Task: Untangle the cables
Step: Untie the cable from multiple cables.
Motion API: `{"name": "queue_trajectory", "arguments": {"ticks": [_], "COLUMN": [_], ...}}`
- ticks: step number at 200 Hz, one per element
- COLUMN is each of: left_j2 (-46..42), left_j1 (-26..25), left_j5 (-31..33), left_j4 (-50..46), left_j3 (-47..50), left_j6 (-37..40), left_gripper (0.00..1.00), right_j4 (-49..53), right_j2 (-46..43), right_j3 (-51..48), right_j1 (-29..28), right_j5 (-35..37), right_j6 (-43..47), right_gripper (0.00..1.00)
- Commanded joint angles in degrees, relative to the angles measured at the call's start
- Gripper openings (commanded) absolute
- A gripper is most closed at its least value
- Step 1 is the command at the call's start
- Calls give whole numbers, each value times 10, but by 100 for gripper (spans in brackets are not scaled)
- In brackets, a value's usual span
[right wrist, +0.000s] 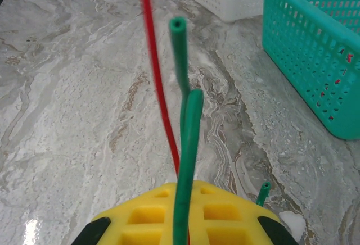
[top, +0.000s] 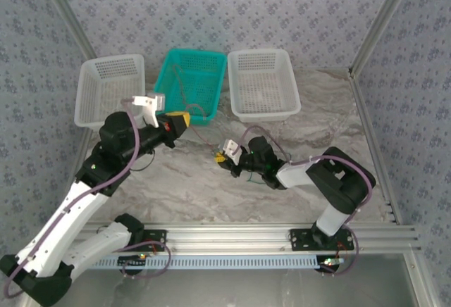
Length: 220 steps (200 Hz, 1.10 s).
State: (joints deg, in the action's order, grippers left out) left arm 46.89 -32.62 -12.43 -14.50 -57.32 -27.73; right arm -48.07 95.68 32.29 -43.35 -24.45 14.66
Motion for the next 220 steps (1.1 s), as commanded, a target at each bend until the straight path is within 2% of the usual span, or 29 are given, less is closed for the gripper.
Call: {"name": "queue_trajectory", "arguments": {"ticks": [1,40,65,87,107,136,170,194,220], "left_j2": [-20,-60,-86,-99,-97,-83,-72,-61,-64], "left_j1": [14,51,76,85,85,85,105,113,113], "left_j5": [55,144,178,183,163,139,178,173,192], "left_j4": [-20,-72,-83,-81,-74,-73,-124,-139,-131], "left_j3": [-23,-46,-59,-63,-62,-59,-139,-196,-209], "left_j6": [-3,6,13,18,17,19,75,95,105], "left_gripper": [0,0,0,0,0,0,0,0,0], "right_j4": [8,33,25,36,41,51,53,52,52], "right_j2": [1,-5,-7,-8,-11,-10,-20,-28,-28], "right_j3": [-10,-25,-45,-48,-46,-39,-52,-60,-60], "right_j1": [4,10,20,25,25,26,29,31,32], "right_j5": [16,75,94,95,78,74,86,92,91], "right_j6": [2,-10,-30,-38,-41,-40,-40,-44,-49], "right_gripper": [2,3,4,7,15,16,12,15,17]}}
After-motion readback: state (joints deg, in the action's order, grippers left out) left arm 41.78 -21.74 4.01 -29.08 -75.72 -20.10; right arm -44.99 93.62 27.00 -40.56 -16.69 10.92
